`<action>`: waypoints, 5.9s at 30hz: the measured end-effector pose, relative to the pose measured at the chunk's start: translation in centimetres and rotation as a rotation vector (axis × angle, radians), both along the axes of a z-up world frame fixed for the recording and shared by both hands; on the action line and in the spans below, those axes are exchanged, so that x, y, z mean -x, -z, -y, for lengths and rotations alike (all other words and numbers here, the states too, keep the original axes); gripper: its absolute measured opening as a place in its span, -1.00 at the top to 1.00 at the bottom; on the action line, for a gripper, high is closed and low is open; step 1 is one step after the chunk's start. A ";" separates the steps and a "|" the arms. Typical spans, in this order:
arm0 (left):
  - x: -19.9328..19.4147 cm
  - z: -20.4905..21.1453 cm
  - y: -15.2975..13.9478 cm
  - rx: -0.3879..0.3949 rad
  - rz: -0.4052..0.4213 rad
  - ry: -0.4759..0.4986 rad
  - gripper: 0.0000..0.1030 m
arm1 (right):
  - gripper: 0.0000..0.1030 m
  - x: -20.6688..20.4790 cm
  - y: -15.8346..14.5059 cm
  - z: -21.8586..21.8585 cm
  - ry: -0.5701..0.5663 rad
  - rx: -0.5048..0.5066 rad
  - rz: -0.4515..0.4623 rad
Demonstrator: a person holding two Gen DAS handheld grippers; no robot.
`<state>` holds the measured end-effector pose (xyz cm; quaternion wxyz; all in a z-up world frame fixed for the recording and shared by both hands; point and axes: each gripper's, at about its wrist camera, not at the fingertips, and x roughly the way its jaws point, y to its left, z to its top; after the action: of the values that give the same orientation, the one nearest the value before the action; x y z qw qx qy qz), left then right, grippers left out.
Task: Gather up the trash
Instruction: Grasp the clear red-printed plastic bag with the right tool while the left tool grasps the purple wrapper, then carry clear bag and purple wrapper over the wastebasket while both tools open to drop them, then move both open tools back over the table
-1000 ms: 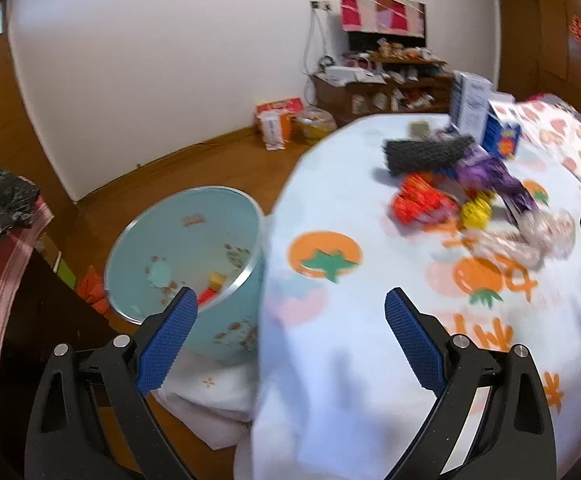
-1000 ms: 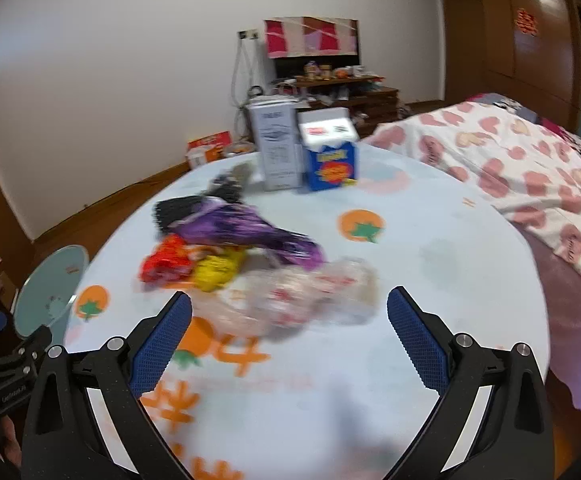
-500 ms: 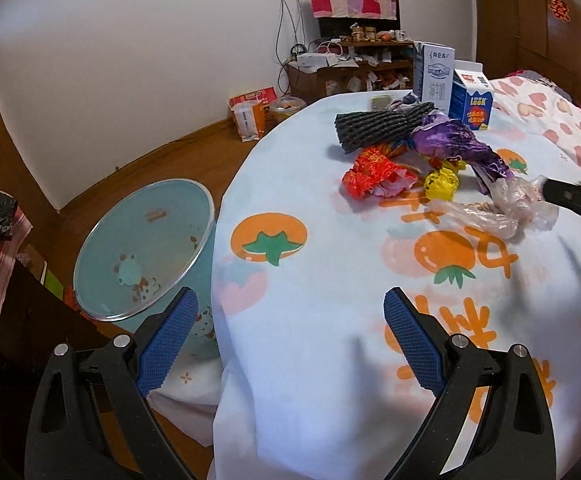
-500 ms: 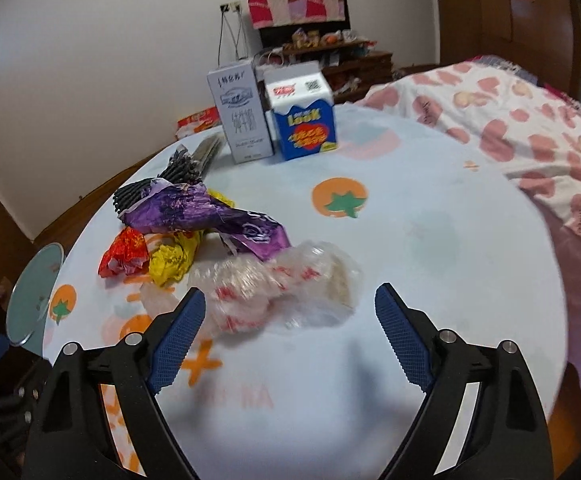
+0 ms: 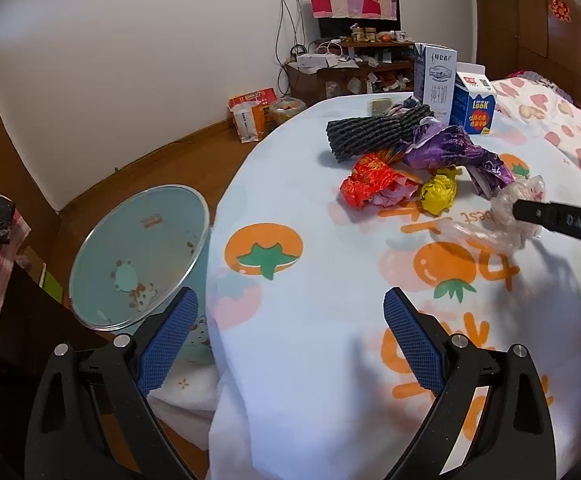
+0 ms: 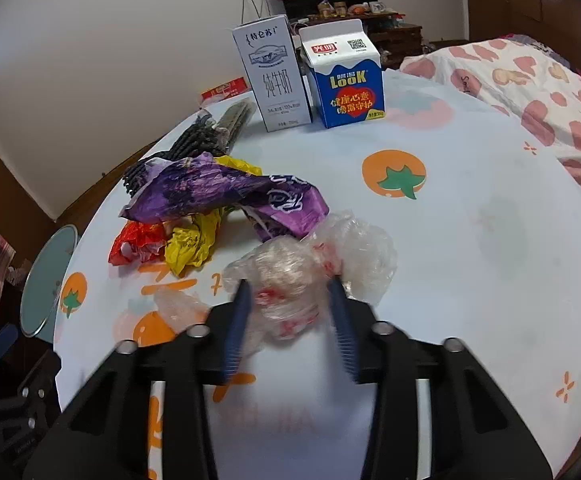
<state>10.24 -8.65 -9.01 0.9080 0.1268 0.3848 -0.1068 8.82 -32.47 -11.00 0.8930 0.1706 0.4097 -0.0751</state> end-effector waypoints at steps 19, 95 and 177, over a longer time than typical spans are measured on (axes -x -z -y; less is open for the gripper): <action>-3.1 3.0 -0.9 0.049 0.021 0.038 -0.77 | -0.23 4.7 -3.3 5.5 0.124 0.025 0.104; -1.3 -9.1 -6.2 0.135 0.136 -0.163 0.63 | 0.32 2.0 -6.9 -11.4 -0.213 0.198 0.171; -7.2 -15.7 -2.7 0.043 0.100 -0.426 -0.71 | -0.44 -6.5 -5.4 -18.5 -0.265 0.191 0.186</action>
<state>17.48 7.04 -6.34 0.9304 0.0284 0.3552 0.0856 15.30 -13.98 -5.61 0.9411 0.0358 0.3355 0.0209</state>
